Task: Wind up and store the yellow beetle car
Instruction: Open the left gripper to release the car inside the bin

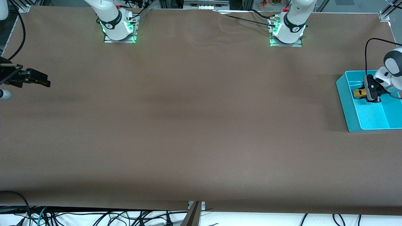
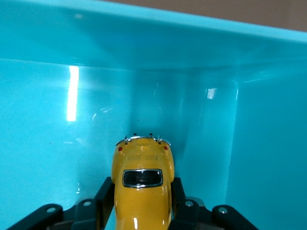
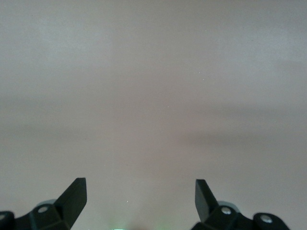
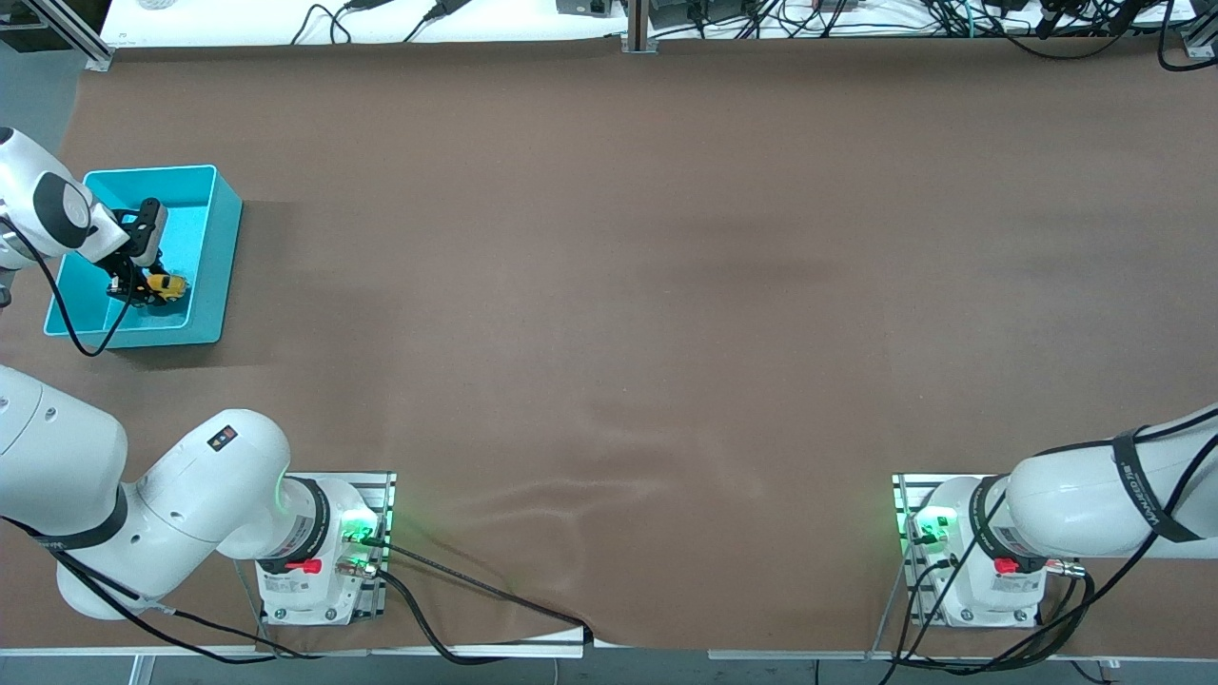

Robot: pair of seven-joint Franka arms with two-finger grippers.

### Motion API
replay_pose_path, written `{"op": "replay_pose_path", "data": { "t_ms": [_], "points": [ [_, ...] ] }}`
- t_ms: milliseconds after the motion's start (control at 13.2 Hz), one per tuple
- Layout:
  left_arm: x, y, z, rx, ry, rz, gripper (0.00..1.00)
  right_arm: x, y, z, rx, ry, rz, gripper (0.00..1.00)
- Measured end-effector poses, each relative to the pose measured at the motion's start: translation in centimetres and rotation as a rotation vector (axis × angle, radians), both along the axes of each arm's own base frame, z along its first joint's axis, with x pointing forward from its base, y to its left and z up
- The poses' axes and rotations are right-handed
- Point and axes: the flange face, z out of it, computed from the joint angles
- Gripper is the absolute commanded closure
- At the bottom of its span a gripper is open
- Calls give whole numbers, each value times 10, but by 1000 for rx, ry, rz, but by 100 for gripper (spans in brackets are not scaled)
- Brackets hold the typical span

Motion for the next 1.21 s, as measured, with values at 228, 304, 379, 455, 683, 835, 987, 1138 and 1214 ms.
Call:
{"op": "replay_pose_path", "data": {
  "t_ms": [228, 304, 379, 455, 683, 835, 987, 1138, 1214],
  "points": [
    [3, -2, 3, 7, -6, -14, 0, 0, 0, 0, 0, 0, -1, 0],
    [5, -3, 5, 9, -9, -16, 0, 0, 0, 0, 0, 0, -1, 0],
    [7, -2, 10, 16, -16, -18, 0, 0, 0, 0, 0, 0, -1, 0],
    [10, -2, 19, 26, -24, -22, 0, 0, 0, 0, 0, 0, -1, 0],
    [33, -14, 82, 62, -20, -52, 0, 0, -1, 0, 0, 0, -1, 0],
    [63, -32, 146, 78, -5, -75, 0, 0, -1, 0, 0, 0, -2, 0],
    [98, -64, 214, 93, -4, -78, 0, 0, -2, 0, 0, 0, -4, 0],
    [123, -103, 261, 105, -6, -39, 0, 0, -3, 0, 0, 0, -5, 0],
    [131, -121, 278, 108, -7, -11, 0, 0, -3, 0, 0, 0, -6, 0]
  ]
}}
